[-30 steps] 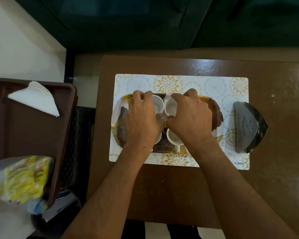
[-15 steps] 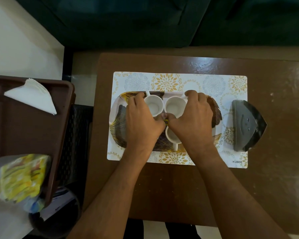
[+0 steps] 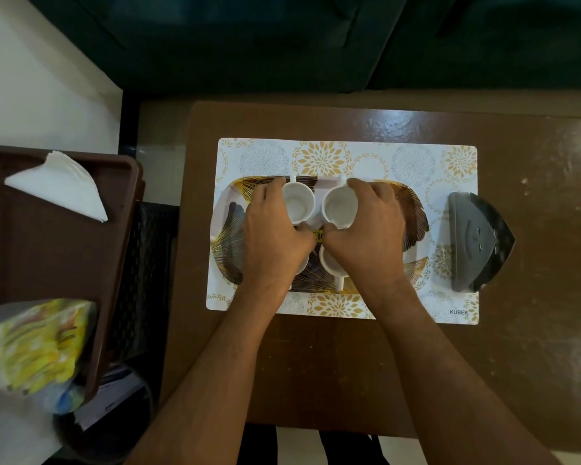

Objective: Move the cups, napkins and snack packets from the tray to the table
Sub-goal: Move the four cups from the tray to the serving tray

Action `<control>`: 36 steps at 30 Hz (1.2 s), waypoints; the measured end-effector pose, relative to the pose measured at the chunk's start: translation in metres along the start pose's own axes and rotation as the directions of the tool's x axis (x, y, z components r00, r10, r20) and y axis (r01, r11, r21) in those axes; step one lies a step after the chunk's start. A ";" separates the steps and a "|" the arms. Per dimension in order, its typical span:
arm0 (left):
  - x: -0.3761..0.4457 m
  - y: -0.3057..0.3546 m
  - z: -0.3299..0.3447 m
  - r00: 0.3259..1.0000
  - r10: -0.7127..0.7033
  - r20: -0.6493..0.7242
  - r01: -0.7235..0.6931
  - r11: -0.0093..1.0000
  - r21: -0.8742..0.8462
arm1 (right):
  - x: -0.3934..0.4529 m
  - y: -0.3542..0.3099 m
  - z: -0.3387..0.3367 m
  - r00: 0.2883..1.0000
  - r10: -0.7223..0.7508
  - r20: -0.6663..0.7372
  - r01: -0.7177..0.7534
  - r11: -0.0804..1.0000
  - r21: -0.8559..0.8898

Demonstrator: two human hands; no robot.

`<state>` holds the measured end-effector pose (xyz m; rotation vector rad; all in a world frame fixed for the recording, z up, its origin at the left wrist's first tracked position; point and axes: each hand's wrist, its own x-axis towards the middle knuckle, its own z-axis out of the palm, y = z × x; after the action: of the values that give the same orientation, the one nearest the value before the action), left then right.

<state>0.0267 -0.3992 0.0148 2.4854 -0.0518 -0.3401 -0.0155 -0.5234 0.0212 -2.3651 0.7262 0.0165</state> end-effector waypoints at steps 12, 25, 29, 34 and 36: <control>-0.002 -0.003 0.002 0.999 0.017 -0.033 -0.018 0.999 -0.029 | -0.003 0.003 0.005 0.997 -0.023 -0.070 0.024 1.000 0.007; -0.049 -0.016 -0.002 0.985 -0.083 -0.153 0.059 0.986 -0.156 | -0.051 0.022 0.003 0.985 -0.017 -0.171 0.029 0.997 0.069; -0.071 -0.020 0.005 0.989 -0.099 -0.106 0.083 0.986 -0.146 | -0.073 0.033 0.011 0.989 -0.027 -0.143 0.034 0.998 0.051; -0.080 -0.022 0.011 0.992 -0.087 -0.086 0.079 0.992 -0.095 | -0.083 0.040 0.018 0.993 -0.025 -0.116 0.031 0.998 0.054; -0.080 -0.020 0.011 0.992 -0.086 -0.093 0.079 0.994 -0.082 | -0.084 0.041 0.019 0.992 -0.031 -0.121 0.037 0.998 0.048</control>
<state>-0.0545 -0.3797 0.0130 2.4270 0.1024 -0.2516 -0.1044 -0.4961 -0.0013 -2.3454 0.7348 -0.1576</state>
